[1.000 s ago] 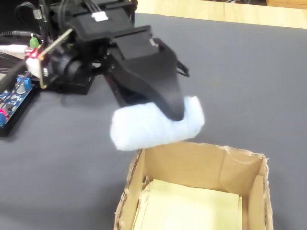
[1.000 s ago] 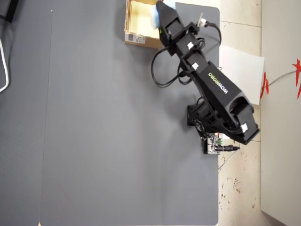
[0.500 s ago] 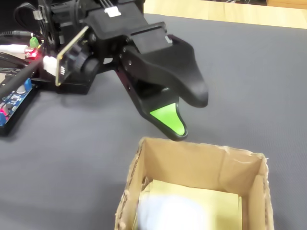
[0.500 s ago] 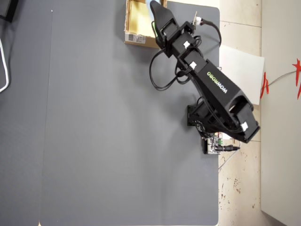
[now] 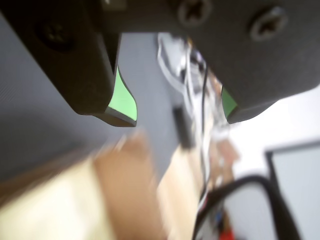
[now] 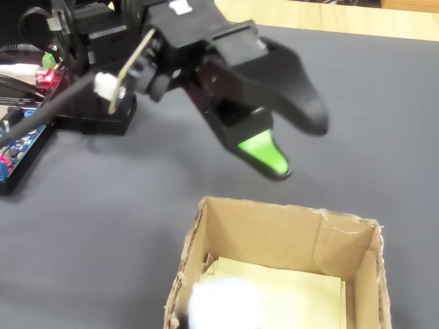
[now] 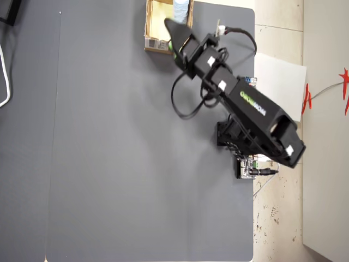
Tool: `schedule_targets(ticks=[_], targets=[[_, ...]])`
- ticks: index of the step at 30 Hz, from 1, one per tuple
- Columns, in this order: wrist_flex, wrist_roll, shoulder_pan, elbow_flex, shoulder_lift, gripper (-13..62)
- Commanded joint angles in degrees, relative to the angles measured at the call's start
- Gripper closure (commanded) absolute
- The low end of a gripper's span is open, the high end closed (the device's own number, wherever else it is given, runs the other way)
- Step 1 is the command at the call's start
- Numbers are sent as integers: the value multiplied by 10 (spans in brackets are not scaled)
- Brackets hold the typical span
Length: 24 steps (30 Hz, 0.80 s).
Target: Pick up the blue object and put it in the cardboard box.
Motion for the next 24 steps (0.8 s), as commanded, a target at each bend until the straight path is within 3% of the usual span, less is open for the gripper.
schedule_targets(ticks=[1,12,24], targets=[[-13,6,-37,-8,33,159],[-20,7,-217,133,147,158],[-56,8,-308,328,245,157]])
